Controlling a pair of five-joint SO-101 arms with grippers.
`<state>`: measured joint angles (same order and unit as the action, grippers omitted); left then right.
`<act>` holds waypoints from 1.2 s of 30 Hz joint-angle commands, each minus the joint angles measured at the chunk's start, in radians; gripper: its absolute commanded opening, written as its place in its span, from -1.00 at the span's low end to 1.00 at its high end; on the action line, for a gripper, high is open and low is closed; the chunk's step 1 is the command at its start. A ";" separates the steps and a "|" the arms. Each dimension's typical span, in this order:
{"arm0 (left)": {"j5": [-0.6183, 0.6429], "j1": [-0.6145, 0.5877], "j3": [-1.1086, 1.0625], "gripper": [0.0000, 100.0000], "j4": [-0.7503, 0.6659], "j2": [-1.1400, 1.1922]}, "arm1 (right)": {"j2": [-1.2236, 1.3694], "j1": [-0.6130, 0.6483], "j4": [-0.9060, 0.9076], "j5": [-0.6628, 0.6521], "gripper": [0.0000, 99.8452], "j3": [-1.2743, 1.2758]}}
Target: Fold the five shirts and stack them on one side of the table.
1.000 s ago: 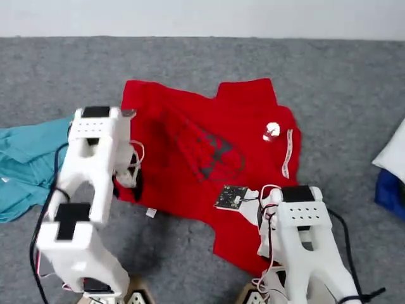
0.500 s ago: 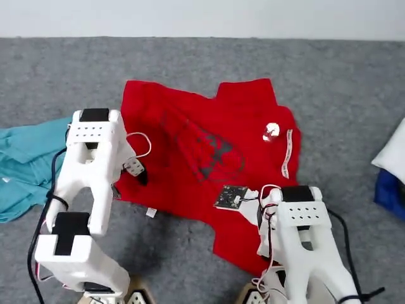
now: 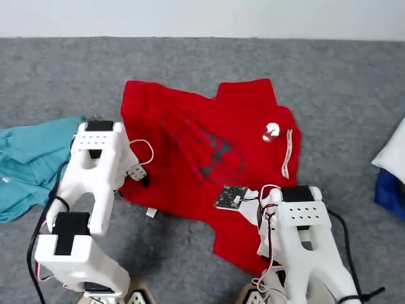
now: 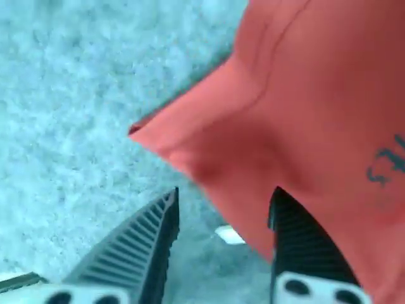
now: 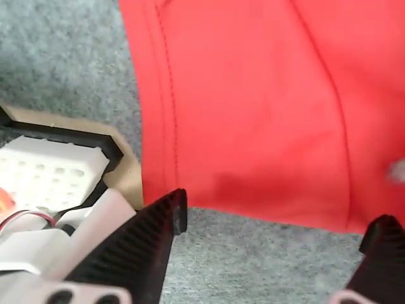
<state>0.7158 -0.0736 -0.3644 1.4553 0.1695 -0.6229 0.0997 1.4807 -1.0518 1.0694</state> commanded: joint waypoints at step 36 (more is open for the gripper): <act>-0.006 0.012 0.648 -0.98 0.301 0.586 | -0.001 0.200 0.131 -0.011 -0.14 -0.132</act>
<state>0.7142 -0.0598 0.2064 1.7315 0.7327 -0.6229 0.2486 1.6249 -1.0518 0.9375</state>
